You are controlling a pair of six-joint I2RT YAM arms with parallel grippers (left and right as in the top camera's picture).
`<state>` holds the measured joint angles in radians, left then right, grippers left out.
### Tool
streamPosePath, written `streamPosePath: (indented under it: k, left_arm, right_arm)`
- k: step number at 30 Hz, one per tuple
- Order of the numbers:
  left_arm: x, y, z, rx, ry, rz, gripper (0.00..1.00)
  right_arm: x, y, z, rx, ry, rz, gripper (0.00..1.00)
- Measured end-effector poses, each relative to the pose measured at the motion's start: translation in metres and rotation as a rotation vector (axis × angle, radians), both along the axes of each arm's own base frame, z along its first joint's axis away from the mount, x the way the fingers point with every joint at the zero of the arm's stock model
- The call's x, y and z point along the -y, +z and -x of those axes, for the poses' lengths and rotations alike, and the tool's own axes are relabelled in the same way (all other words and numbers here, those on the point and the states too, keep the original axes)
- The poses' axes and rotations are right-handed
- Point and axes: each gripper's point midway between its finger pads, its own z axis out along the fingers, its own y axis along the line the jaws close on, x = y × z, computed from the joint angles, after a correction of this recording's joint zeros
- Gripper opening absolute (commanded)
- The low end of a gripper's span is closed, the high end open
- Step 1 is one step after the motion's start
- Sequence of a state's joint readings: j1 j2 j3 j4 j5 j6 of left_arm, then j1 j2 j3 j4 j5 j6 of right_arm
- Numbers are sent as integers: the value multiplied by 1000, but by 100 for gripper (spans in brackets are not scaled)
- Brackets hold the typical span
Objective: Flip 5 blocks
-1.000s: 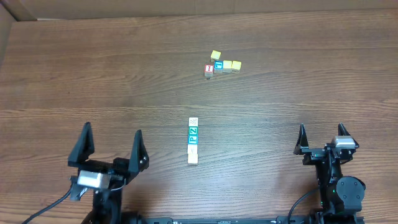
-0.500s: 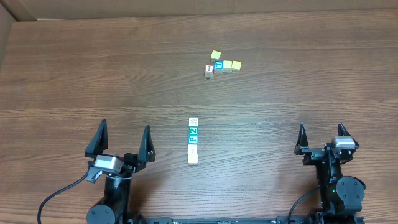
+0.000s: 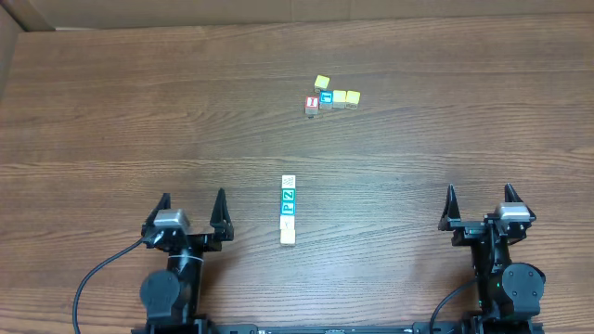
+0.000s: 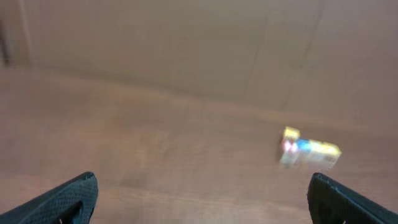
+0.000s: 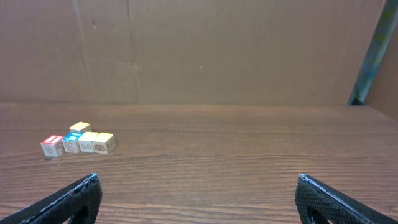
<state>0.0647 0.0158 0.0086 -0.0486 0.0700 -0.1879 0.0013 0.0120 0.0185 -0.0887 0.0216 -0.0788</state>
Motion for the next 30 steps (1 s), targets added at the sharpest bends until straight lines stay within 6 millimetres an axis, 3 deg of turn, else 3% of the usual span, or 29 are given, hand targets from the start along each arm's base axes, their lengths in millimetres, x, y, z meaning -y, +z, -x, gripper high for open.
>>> streamPosePath:
  k: [30]
  left_arm:
    - [-8, -6, 1, -28, 37, -112, 100]
  right_arm:
    - [-1, 0, 0, -2, 6, -1, 100]
